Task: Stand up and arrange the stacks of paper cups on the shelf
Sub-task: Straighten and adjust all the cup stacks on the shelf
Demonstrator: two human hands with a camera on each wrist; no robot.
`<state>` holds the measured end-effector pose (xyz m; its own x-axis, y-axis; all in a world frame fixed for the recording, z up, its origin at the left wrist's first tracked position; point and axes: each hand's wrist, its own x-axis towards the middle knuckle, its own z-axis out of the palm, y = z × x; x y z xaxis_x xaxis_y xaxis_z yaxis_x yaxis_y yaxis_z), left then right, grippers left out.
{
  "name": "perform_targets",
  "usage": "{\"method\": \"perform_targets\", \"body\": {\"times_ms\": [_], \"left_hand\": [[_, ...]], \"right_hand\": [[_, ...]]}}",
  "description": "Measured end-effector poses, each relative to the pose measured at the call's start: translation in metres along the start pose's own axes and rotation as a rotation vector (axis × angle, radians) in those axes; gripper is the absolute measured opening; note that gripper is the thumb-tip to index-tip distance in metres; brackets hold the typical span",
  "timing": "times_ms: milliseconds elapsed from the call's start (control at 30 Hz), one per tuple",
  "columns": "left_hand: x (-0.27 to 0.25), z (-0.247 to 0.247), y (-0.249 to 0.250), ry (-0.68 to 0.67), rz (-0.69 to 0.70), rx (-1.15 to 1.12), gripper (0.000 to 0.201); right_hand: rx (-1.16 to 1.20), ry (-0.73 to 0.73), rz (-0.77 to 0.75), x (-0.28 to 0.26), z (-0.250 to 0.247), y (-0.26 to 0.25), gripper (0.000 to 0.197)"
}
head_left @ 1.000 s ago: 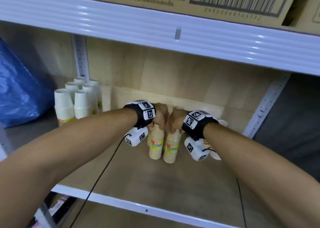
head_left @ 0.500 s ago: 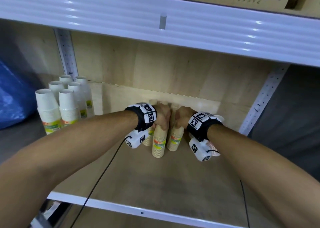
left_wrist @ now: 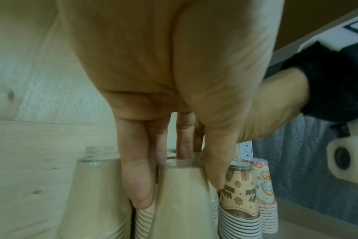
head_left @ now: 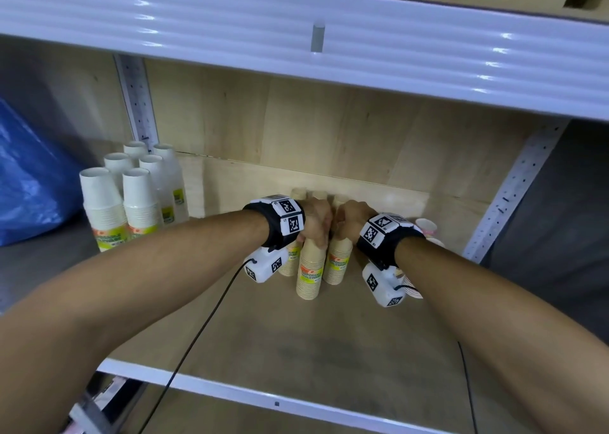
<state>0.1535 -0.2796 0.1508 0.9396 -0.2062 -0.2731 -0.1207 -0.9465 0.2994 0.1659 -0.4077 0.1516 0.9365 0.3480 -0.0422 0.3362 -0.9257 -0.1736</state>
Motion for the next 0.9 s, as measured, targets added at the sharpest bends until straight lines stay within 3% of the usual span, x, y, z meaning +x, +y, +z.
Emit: {"method": "perform_targets", "body": {"times_ms": [133,267,433,700,900], "left_hand": [[-0.009,-0.007,0.0,0.022,0.01,0.005,0.038],[-0.025,-0.021,0.001,0.076,0.008,-0.002,0.031],[-0.052,-0.053,-0.005,0.16,-0.032,0.001,0.032],[-0.112,-0.109,-0.043,0.325,-0.142,0.031,0.035],[-0.164,-0.135,-0.098,0.42,-0.238,0.06,0.034]], "right_hand": [[0.022,0.032,0.007,-0.004,-0.008,-0.001,0.02],[0.056,0.093,0.048,-0.008,-0.02,-0.001,0.045],[0.046,0.144,-0.006,-0.007,-0.038,-0.021,0.047],[0.032,0.17,-0.2,-0.001,-0.054,-0.095,0.052],[0.063,0.209,-0.356,0.001,-0.053,-0.166,0.041]]}}
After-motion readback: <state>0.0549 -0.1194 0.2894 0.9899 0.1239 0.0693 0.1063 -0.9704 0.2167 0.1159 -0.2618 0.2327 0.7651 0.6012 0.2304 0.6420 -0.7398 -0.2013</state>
